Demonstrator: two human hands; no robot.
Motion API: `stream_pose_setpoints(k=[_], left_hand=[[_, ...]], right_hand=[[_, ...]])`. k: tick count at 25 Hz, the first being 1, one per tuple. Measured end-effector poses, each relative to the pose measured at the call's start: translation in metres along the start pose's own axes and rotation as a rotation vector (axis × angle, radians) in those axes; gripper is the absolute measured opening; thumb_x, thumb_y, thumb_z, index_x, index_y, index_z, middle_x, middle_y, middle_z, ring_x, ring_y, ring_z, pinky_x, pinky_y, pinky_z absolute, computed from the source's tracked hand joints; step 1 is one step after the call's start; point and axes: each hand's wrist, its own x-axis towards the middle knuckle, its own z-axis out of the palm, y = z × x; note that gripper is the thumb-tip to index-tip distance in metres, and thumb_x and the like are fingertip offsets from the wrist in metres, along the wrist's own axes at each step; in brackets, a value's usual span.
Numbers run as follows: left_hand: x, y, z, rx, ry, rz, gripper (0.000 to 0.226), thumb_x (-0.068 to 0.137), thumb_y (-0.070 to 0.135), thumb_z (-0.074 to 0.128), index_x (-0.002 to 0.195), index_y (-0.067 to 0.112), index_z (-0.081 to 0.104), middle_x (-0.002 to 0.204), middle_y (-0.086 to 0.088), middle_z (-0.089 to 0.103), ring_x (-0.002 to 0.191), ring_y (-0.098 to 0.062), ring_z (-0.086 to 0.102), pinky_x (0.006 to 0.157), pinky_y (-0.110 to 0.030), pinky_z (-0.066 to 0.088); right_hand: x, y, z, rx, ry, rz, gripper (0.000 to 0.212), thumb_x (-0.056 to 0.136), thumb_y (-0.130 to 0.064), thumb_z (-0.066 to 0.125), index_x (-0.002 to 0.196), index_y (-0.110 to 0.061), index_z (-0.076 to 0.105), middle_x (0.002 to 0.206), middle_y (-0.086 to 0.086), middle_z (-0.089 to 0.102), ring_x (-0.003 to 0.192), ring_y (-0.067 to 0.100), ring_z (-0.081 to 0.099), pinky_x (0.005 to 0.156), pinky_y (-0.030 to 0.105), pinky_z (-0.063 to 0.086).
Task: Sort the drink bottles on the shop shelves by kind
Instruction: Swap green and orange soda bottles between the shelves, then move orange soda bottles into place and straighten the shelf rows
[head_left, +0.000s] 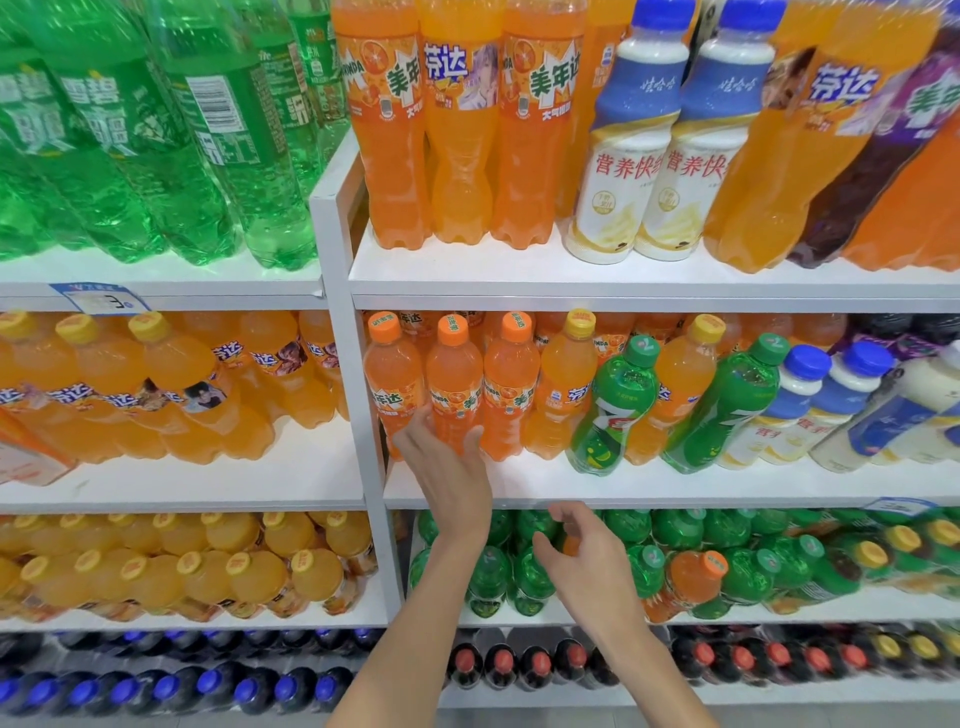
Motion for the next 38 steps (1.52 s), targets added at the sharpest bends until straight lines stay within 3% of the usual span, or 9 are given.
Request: stream_pose_setpoints(k=[2,7,10,14,17,20,26,33,38], left_hand=[[-0.003,-0.008,-0.001,0.02,-0.018,-0.003,0.056,0.094,0.025,0.075,0.136,0.007,0.042,0.125,-0.007,0.043,0.112,-0.025,0.049,0.093,-0.041,0.053],[-0.001,-0.013,0.0,0.031,-0.044,-0.013,0.05,0.097,0.025,0.071,0.132,0.006,0.043,0.116,-0.001,0.04,0.105,-0.022,0.047,0.087,-0.041,0.05],[0.0,-0.014,0.0,0.032,-0.045,-0.003,0.047,0.096,0.026,0.071,0.13,0.007,0.044,0.111,-0.003,0.043,0.102,-0.024,0.048,0.087,-0.045,0.051],[0.002,-0.016,-0.001,0.031,-0.074,-0.011,0.047,0.095,0.024,0.073,0.129,0.01,0.043,0.11,-0.003,0.044,0.101,-0.025,0.049,0.087,-0.048,0.052],[0.0,-0.014,-0.007,0.039,-0.122,-0.012,0.05,0.096,0.024,0.071,0.134,0.011,0.042,0.115,-0.004,0.045,0.105,-0.023,0.049,0.088,-0.041,0.05],[-0.002,-0.012,-0.014,0.06,-0.158,0.014,0.054,0.098,0.026,0.069,0.141,0.01,0.04,0.121,-0.002,0.044,0.11,-0.022,0.049,0.089,-0.035,0.048],[-0.001,-0.009,-0.024,0.073,-0.212,-0.009,0.054,0.101,0.029,0.065,0.145,0.011,0.04,0.133,-0.005,0.047,0.12,-0.023,0.051,0.096,-0.034,0.048],[-0.002,-0.01,-0.034,0.079,-0.266,-0.009,0.053,0.101,0.035,0.063,0.144,0.012,0.041,0.135,-0.005,0.05,0.117,-0.018,0.054,0.094,-0.029,0.046],[-0.007,-0.015,-0.042,0.087,-0.316,-0.017,0.049,0.101,0.033,0.064,0.142,0.014,0.044,0.132,0.0,0.051,0.118,-0.017,0.053,0.099,-0.039,0.051]], right_hand=[[0.003,-0.002,-0.001,0.002,0.004,-0.01,0.035,0.093,-0.029,0.071,0.126,-0.024,0.062,0.122,-0.007,0.066,0.08,0.003,0.058,0.079,0.026,0.047],[0.011,-0.002,-0.013,0.014,0.033,-0.003,0.037,0.094,-0.031,0.069,0.129,-0.027,0.06,0.125,-0.013,0.064,0.072,0.004,0.06,0.073,0.026,0.047],[0.018,-0.002,-0.023,0.024,0.072,0.02,0.037,0.094,-0.033,0.069,0.128,-0.026,0.059,0.127,-0.01,0.064,0.092,0.012,0.06,0.08,0.029,0.049],[0.028,-0.01,-0.037,0.053,0.225,0.026,0.054,0.095,-0.039,0.069,0.139,-0.016,0.049,0.134,-0.004,0.058,0.115,0.014,0.054,0.091,0.03,0.044],[0.046,-0.021,-0.042,0.105,0.32,0.01,0.069,0.094,-0.042,0.07,0.148,-0.012,0.039,0.144,0.001,0.052,0.125,0.017,0.052,0.098,0.031,0.043],[0.066,-0.026,-0.037,0.148,0.383,0.017,0.079,0.092,-0.045,0.072,0.151,-0.01,0.035,0.149,0.007,0.048,0.136,0.026,0.048,0.111,0.044,0.043],[0.085,-0.027,-0.024,0.208,0.419,0.05,0.07,0.089,-0.039,0.076,0.14,-0.008,0.039,0.135,0.01,0.055,0.125,0.031,0.054,0.103,0.048,0.049],[0.087,-0.025,-0.029,0.237,0.436,0.031,0.056,0.086,-0.039,0.08,0.121,-0.012,0.045,0.117,0.008,0.059,0.108,0.029,0.056,0.083,0.035,0.045],[0.083,-0.014,-0.035,0.271,0.357,-0.035,0.056,0.075,-0.041,0.082,0.122,-0.03,0.053,0.115,-0.002,0.061,0.104,0.017,0.06,0.091,0.038,0.051]])
